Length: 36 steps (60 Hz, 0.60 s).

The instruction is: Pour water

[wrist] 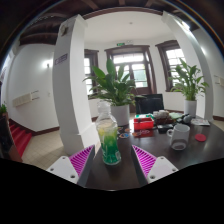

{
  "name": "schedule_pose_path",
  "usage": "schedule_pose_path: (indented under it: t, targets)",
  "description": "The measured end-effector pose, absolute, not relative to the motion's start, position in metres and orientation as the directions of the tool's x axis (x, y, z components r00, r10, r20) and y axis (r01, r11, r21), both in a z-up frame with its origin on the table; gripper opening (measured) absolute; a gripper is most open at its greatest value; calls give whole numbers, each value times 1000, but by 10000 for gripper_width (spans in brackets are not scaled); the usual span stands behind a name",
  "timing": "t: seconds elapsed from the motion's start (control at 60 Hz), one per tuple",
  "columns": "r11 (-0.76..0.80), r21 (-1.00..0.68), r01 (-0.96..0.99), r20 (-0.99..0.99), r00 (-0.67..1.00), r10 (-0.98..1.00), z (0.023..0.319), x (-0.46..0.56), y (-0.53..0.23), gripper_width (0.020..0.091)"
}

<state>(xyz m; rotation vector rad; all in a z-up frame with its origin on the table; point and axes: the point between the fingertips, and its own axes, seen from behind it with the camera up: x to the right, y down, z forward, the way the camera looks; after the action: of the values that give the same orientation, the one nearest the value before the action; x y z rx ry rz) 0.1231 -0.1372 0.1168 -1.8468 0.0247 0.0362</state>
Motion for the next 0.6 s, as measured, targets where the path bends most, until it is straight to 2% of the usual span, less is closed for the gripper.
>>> schedule_pose_path:
  t: [0.267,0.467,0.517,0.567,0.6]
  targets:
    - [-320,-947,29,32,999,-4,111,160,-60,723]
    - [-285,-958,42,47,999,-12,131,178,-4,720]
    - [-272,-961,42,50,999,-21,137,183,7,687]
    - [-265,-963,45,55,998,-31,144,188,15,558]
    - [-260,-964,55,64,998,-27,146,188,19,547]
